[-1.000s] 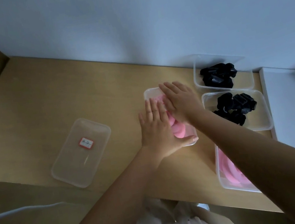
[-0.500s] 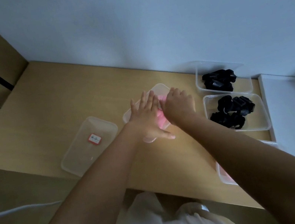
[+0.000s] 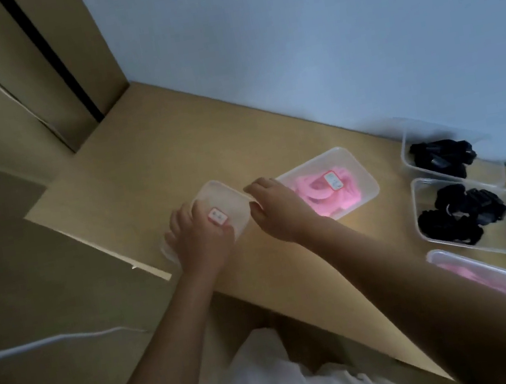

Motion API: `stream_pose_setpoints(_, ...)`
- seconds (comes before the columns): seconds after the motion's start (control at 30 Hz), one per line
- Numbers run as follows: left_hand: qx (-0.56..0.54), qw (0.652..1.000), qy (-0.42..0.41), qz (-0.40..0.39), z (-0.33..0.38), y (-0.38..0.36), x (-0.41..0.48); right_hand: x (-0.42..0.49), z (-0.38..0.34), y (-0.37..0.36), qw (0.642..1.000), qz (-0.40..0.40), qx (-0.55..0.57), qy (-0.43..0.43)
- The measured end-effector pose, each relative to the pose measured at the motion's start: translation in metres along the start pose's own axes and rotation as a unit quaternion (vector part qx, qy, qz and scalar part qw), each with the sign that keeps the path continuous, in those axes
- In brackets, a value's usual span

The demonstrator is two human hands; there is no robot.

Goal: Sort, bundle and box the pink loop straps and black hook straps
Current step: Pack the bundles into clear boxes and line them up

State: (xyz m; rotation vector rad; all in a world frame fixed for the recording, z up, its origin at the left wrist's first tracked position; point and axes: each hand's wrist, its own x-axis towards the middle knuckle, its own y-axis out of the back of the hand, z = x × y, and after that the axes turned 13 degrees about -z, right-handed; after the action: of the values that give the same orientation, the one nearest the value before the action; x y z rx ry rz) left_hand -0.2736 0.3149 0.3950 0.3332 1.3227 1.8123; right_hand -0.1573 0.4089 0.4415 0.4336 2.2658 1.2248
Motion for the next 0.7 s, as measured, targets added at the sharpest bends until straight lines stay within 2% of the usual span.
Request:
stream_pose_setpoints(0.1, -0.003, 0.997, 0.076, -0.010, -0.030, -0.005, -0.005, 0.025, -0.019, -0.022, 0.997, -0.072, 0.016, -0.025)
stream_pose_setpoints(0.27, -0.161, 0.966, 0.203, 0.010, -0.051, 0.005, -0.002, 0.056, -0.030, -0.046, 0.979, -0.100, 0.052, -0.173)
stream_pose_setpoints(0.37, -0.167, 0.967, 0.193, -0.020, -0.058, 0.014, 0.003, 0.063, -0.035, -0.049, 0.977, -0.071, 0.043, -0.196)
stream_pose_setpoints(0.53, -0.195, 0.959, 0.197, -0.051, -0.060, 0.022, 0.014, 0.062, -0.027, -0.041, 0.971, -0.006, 0.097, -0.220)
stream_pose_setpoints(0.7, -0.269, 0.944, 0.185, -0.050, -0.056, 0.032, 0.019, 0.063, -0.018, -0.024, 0.936, 0.101, 0.269, -0.201)
